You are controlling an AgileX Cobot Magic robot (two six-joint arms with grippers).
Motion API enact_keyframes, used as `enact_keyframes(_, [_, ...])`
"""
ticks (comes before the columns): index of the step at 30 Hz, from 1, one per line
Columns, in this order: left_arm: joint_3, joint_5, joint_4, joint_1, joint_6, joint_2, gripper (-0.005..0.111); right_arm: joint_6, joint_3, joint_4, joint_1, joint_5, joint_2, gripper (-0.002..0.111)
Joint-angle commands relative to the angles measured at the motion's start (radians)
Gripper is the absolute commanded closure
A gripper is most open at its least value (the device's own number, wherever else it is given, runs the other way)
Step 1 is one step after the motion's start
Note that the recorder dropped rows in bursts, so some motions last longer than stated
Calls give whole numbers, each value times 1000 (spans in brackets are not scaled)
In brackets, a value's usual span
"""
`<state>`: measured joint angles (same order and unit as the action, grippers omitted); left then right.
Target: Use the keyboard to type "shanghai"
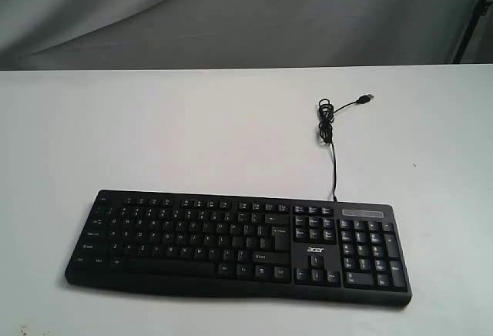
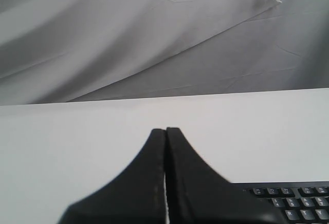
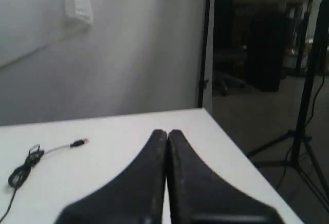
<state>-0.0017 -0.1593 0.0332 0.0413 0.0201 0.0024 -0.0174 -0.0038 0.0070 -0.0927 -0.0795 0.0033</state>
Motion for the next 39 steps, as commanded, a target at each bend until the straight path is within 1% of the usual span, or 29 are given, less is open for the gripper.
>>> enact_keyframes(1, [2, 5, -2, -6, 3, -2, 107, -2, 4, -7, -6, 218, -3, 108])
enact_keyframes(4, [2, 5, -2, -6, 3, -2, 107, 1, 4, -7, -6, 352, -3, 108])
enact_keyframes(7, [2, 5, -2, -6, 3, -2, 107, 1, 4, -7, -6, 431, -3, 108])
enact_keyframes(15, [2, 5, -2, -6, 3, -2, 107, 1, 4, -7, -6, 447, -3, 108])
enact_keyframes(22, [2, 5, -2, -6, 3, -2, 107, 12, 4, -7, -6, 581, -3, 108])
enact_keyframes(24, [2, 5, -2, -6, 3, -2, 107, 81, 4, -7, -6, 623, -3, 108])
enact_keyframes(30, [2, 5, -2, -6, 3, -2, 107, 450, 4, -7, -6, 725, -3, 108])
enact_keyframes(31, [2, 5, -2, -6, 3, -2, 107, 481, 4, -7, -6, 755, -3, 108])
enact_keyframes(34, [2, 5, -2, -6, 3, -2, 107, 489, 4, -7, -6, 777, -3, 108])
enact_keyframes(39, [2, 5, -2, -6, 3, -2, 107, 484, -131, -24, -6, 713, -3, 108])
